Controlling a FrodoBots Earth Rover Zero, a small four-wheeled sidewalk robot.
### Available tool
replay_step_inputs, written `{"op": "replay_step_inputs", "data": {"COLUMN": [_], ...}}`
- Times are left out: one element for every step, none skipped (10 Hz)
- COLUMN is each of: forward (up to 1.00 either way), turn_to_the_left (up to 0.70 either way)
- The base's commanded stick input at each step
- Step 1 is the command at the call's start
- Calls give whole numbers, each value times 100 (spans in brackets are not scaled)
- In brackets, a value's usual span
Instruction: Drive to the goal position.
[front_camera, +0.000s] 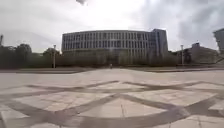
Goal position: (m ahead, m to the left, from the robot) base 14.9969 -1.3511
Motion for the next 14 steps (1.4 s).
{"op": "replay_step_inputs", "data": {"forward": [70, 70, 70, 70, 70, 70, 70, 70, 70, 70, 70, 70, 70, 70], "turn_to_the_left": [0, 0, 0, 0, 0, 0, 0, 0, 0, 0, 0, 0, 0, 0]}}
